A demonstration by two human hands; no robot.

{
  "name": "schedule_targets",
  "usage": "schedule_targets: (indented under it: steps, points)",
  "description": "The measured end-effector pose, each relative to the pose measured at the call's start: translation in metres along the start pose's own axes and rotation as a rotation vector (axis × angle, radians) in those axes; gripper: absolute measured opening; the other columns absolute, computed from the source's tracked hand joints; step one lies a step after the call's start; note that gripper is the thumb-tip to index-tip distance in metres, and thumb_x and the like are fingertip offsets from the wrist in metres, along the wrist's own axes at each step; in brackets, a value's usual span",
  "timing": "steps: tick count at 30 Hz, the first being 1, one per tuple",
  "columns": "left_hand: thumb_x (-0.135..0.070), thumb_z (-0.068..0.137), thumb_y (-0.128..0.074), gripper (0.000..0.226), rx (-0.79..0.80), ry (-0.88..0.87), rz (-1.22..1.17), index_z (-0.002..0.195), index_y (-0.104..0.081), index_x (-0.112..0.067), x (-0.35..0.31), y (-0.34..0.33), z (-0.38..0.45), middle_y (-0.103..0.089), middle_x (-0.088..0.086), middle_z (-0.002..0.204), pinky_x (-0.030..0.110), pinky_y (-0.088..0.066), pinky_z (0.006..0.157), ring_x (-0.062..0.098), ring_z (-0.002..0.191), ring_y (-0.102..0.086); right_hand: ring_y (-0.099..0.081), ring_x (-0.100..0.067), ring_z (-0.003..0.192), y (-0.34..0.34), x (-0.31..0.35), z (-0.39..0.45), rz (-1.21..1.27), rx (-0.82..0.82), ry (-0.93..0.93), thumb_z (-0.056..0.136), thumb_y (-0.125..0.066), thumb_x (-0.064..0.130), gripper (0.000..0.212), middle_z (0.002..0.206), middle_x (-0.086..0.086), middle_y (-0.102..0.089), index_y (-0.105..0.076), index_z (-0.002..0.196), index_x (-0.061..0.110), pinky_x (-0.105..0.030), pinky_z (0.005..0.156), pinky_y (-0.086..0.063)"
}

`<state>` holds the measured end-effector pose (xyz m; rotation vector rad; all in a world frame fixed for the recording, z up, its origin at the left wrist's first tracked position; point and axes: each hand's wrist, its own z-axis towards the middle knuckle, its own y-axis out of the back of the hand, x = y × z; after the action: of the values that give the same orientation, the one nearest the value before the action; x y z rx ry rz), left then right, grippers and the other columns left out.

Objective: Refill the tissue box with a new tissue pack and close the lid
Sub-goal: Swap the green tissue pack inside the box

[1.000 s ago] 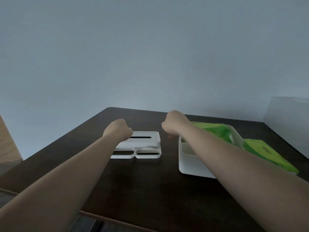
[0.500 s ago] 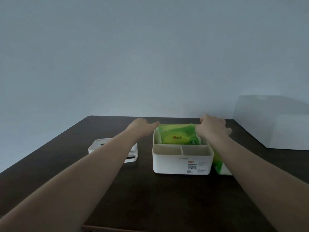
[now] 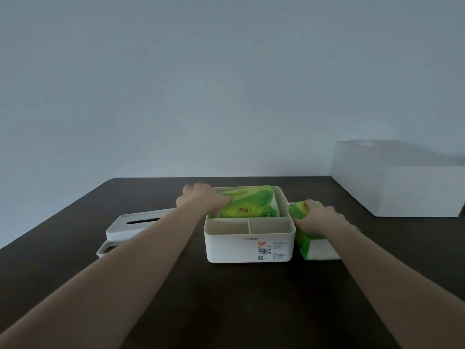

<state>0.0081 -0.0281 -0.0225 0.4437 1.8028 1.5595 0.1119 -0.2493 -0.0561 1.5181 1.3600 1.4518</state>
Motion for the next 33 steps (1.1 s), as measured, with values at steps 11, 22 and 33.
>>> schedule_targets:
  steps: [11, 22, 33]
  points:
    - [-0.022, 0.086, -0.051, 0.021, -0.266, -0.134, -0.562, 0.067, -0.050, -0.014, -0.023, 0.017, 0.013, -0.045, -0.001, 0.061, 0.026, -0.033, 0.054, 0.020, 0.061, -0.044, -0.046, -0.035, 0.123, 0.001, -0.009, 0.018, 0.050, -0.031, 0.044, 0.066, -0.058, 0.048, 0.083, 0.137, -0.010, -0.043, -0.025, 0.142, 0.044, -0.050, 0.099, -0.040]
    - [-0.027, 0.094, -0.050, 0.021, -0.434, -0.074, -0.664, 0.081, -0.054, -0.010, -0.019, 0.031, 0.074, -0.043, -0.002, 0.062, 0.026, -0.034, 0.054, 0.027, 0.075, -0.048, -0.056, -0.031, 0.118, 0.043, 0.005, 0.032, 0.500, -0.334, 0.371, 0.042, -0.063, 0.059, 0.094, 0.132, -0.004, -0.054, -0.031, 0.130, 0.052, -0.050, 0.098, -0.046]
    - [-0.026, 0.094, -0.051, 0.036, -0.275, 0.008, -0.506, 0.062, -0.049, -0.009, 0.012, -0.004, 0.117, -0.047, 0.003, 0.057, 0.025, -0.033, 0.048, 0.021, 0.051, -0.043, -0.039, -0.025, 0.132, 0.061, 0.062, 0.012, 0.061, -0.223, 0.957, 0.058, -0.063, 0.061, 0.091, 0.146, 0.004, -0.036, -0.018, 0.137, 0.059, -0.053, 0.110, -0.032]
